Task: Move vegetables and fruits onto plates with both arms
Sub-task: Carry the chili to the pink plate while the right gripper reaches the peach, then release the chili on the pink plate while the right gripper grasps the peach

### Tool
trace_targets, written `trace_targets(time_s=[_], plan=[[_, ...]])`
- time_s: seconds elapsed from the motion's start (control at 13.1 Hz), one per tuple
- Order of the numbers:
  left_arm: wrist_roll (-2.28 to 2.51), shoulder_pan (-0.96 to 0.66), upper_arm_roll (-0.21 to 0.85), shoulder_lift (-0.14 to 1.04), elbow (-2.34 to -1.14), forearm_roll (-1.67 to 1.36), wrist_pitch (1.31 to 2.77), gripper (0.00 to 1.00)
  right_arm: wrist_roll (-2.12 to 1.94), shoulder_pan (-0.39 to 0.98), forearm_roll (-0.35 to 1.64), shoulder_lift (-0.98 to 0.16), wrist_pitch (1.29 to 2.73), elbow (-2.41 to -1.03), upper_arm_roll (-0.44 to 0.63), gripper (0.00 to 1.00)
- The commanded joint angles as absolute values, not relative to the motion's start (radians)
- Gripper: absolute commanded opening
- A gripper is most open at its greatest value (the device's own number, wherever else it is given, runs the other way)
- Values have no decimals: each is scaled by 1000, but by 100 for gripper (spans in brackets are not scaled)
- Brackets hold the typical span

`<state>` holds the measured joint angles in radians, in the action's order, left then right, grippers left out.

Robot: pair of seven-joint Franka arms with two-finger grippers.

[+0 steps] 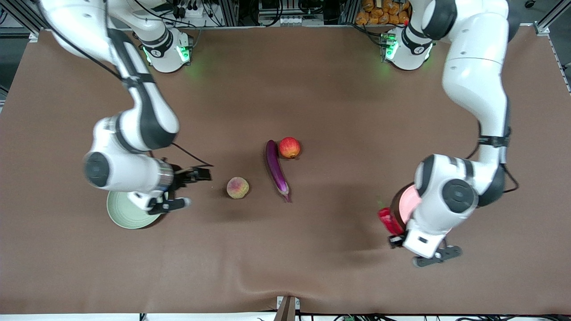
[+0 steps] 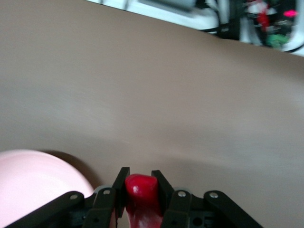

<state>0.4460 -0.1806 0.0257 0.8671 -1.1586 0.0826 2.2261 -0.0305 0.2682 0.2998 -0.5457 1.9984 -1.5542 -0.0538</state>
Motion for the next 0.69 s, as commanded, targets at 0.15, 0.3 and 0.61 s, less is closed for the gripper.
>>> trace_targets(time_s=[0.15,0.3,0.61], plan=[[211,-59,37,859,-1212,87,2204,1,23,377,183,-627,2109,-1529,-40,100],[179,-37,37,865,-1229,86,2204,39,25,426,137,-662,2181,-1534,-38,100],[172,-12,37,806,-1327,87,2156,42,20,449,12,-724,2253,-1542,-40,100]])
